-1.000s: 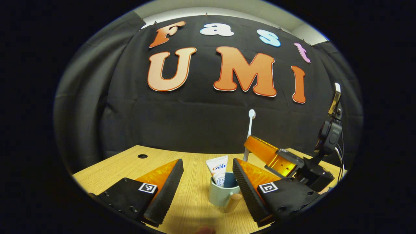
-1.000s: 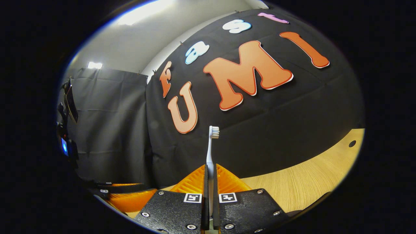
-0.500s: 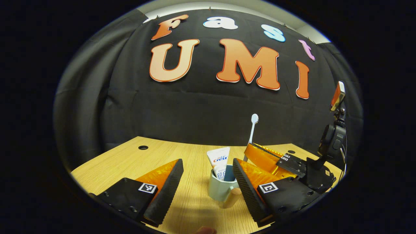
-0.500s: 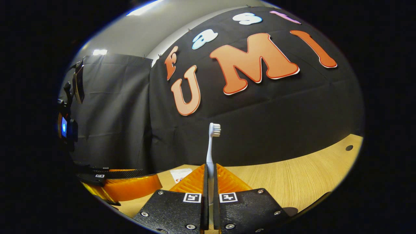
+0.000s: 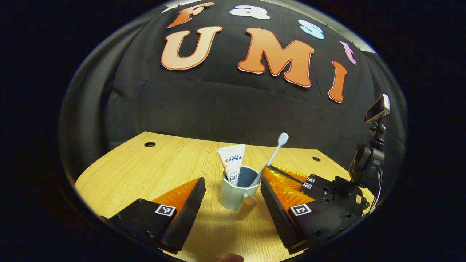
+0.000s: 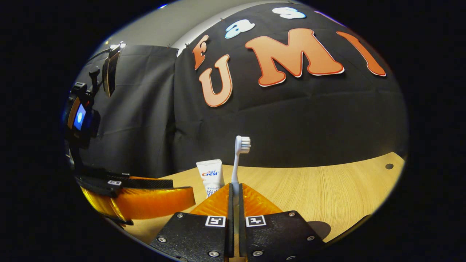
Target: Put the toothbrush and toothpaste on the desktop into the cup, then pick up the cup and place it on the coaster on the desktop.
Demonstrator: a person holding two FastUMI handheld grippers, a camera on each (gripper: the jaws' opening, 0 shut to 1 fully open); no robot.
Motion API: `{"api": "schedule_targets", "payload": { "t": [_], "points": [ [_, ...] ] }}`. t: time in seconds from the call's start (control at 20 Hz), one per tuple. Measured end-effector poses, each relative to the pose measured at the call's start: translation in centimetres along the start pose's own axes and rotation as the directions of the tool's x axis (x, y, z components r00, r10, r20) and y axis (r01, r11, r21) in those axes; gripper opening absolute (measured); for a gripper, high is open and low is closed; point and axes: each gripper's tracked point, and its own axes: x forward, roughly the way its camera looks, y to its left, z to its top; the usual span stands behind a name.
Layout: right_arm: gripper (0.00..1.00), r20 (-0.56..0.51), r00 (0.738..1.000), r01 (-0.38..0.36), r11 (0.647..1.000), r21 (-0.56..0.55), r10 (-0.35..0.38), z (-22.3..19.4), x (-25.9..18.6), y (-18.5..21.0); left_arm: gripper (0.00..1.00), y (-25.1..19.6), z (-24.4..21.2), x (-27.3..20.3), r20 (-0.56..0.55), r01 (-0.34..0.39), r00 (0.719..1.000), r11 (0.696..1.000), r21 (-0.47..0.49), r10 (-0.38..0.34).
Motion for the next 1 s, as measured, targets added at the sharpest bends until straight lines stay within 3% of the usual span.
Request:
{"api": "schedule_targets", "payload": {
  "t": [0.25,0.4,0.5,0.65,0.85,1.0],
  "points": [
    [0.10,-0.042,0.999,-0.023,0.999,0.028,0.024,-0.3,-1.9,0.0,0.98,0.1,0.3,-0.3,-0.052,0.004,0.999,1.000,0.007,-0.003],
    [0.17,-0.038,0.999,-0.014,1.000,-0.010,0.014,0.7,-4.0,-0.8,0.98,-1.2,0.7,-0.2,-0.124,0.072,0.990,0.997,-0.005,-0.072],
    [0.26,-0.030,1.000,-0.010,0.999,-0.050,0.008,1.4,-5.8,-1.5,1.00,-2.3,1.2,-0.2,-0.190,0.120,0.974,0.993,-0.013,-0.120],
    [0.46,-0.001,1.000,0.014,0.995,-0.097,-0.014,3.2,-8.7,-2.9,1.00,-2.8,1.9,0.2,-0.272,0.130,0.955,0.991,0.013,-0.121],
    [0.66,0.079,0.995,0.072,0.990,-0.123,-0.063,7.1,-12.3,-4.9,0.98,-3.1,2.1,0.7,-0.376,0.123,0.923,0.990,0.070,-0.088],
    [0.76,0.138,0.985,0.126,0.982,-0.140,-0.107,9.8,-15.3,-6.4,1.00,-3.4,1.1,1.2,-0.470,0.108,0.881,0.991,0.085,-0.055]
  ]
}}
